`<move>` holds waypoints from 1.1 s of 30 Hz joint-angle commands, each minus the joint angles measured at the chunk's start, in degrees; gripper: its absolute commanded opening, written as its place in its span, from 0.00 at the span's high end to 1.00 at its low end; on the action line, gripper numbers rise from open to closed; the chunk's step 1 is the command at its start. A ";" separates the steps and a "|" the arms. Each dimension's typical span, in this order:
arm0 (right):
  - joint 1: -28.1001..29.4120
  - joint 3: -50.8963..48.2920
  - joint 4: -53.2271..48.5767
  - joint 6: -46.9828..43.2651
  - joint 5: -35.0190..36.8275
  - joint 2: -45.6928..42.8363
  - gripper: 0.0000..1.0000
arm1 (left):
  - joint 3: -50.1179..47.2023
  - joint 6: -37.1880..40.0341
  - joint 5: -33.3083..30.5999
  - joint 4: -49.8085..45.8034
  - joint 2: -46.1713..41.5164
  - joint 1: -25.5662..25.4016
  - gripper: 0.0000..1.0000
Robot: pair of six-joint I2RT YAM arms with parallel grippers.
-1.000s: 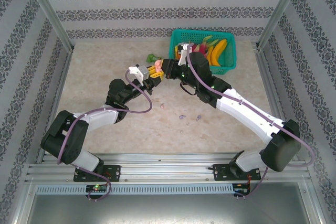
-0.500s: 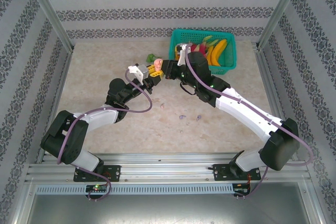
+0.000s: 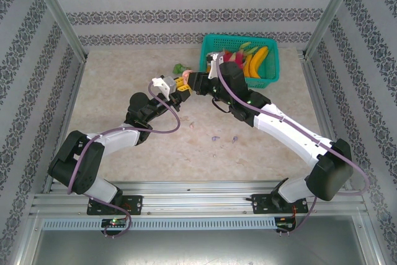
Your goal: Insert the wireless bluetooth earbuds into the charging case
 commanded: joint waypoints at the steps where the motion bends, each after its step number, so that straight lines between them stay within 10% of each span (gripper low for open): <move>1: -0.10 0.31 -2.17 -0.06 -0.98 -0.93 0.67 | 1.85 -0.29 1.27 3.93 -0.89 -1.17 1.00; 33: -7.93 -6.02 -21.55 -0.84 -4.12 2.27 0.45 | -7.77 2.62 -1.74 -3.09 -15.58 -1.13 1.00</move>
